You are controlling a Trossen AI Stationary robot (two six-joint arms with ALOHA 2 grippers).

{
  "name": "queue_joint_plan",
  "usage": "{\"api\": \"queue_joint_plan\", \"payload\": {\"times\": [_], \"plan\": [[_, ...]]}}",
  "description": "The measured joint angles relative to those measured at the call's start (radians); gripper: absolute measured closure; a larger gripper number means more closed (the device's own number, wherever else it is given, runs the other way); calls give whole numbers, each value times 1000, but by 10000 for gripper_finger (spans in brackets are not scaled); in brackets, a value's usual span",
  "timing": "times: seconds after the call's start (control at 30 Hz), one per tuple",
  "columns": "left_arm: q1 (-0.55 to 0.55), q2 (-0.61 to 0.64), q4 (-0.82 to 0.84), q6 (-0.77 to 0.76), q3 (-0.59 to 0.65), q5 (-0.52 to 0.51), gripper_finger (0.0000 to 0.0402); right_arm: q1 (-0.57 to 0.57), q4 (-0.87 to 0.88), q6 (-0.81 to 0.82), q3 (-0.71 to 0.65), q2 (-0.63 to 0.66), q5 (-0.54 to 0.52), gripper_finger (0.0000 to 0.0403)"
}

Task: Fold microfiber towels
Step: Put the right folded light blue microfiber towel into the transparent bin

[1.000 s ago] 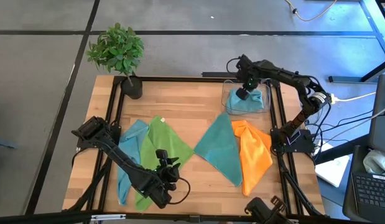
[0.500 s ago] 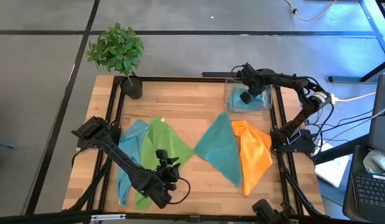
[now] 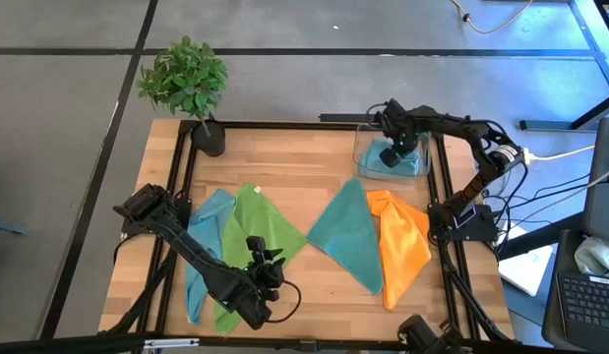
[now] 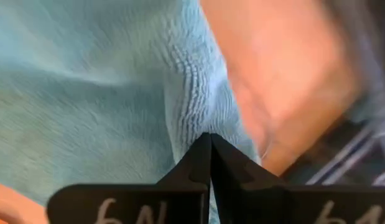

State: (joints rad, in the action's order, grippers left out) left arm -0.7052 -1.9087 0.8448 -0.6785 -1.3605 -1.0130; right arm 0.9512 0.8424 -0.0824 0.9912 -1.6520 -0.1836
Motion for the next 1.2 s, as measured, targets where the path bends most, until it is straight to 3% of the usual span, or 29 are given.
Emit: {"api": "queue_joint_plan", "payload": {"times": [0.17, 0.3, 0.37, 0.43, 0.57, 0.63, 0.8, 0.97, 1.1, 1.2], "plan": [[0, 0, 0, 0, 0, -7, 285, -10, 39, 2, 94, 0, 10, 397], [0, 0, 0, 0, 0, -8, 285, -23, 87, 19, 127, 0, 181, 397], [0, 0, 0, 0, 0, -8, 285, -33, 101, 19, 116, 0, 216, 397], [-1, 0, 0, -1, 0, -8, 285, -39, 122, 2, 90, 0, 175, 397], [-7, 0, 0, -1, 0, -8, 285, -40, 121, -5, 42, 0, -73, 397], [-8, 0, 0, -1, 0, -8, 285, -40, 126, -9, 29, 0, -148, 397], [-7, 0, 0, -2, 0, -15, 285, -40, 158, -30, 19, 0, -170, 397], [-6, 0, 0, -2, 0, -22, 285, -59, 217, -25, 40, 0, -338, 397], [-4, 0, 0, -1, 0, -24, 285, -90, 232, -6, 81, 0, -346, 397], [-4, 0, 0, -1, 0, -24, 285, -115, 216, -11, 110, 0, -240, 397]]}}
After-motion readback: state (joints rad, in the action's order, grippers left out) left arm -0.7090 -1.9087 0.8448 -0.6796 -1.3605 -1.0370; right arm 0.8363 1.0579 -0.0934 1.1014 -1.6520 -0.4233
